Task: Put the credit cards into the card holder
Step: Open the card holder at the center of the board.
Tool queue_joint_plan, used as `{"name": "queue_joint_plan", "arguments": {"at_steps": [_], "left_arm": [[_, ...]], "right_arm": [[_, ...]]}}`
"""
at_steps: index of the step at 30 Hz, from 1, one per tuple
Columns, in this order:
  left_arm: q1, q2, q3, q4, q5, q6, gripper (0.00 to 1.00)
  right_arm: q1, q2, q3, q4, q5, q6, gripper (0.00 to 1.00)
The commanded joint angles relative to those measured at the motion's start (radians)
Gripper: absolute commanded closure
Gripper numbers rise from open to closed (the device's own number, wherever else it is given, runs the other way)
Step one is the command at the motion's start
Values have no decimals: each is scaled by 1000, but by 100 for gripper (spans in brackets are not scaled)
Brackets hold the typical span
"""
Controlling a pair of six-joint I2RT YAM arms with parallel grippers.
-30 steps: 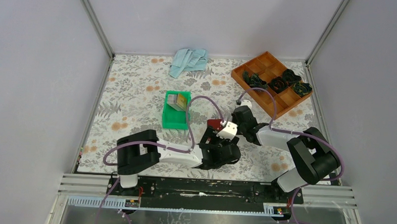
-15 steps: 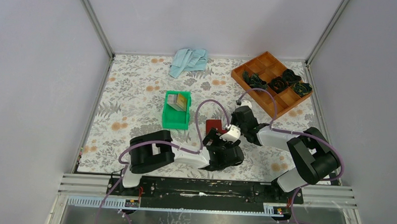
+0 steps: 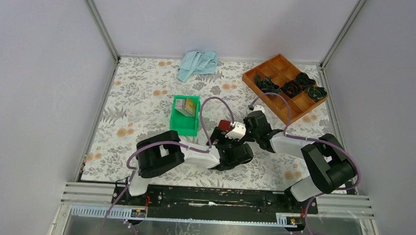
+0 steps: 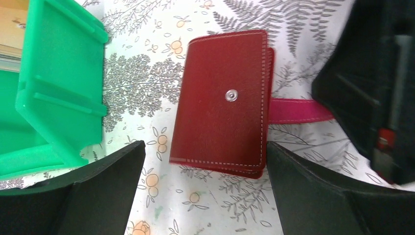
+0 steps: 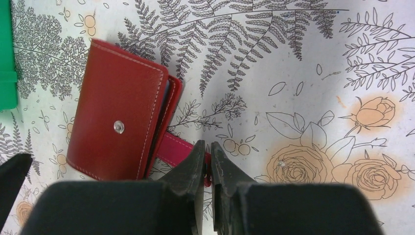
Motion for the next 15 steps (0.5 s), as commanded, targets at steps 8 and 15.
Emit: {"name": "queue_joint_plan", "arguments": {"at_steps": [8,15], "left_arm": [[22,9,17,-38,-32,-41,1],[30,-22,-12,13,19,-15,1]], "right_arm": [[-14,0,1,-16,-9,-1,92],[-24,4,-4,-6,-25,3,93]]}}
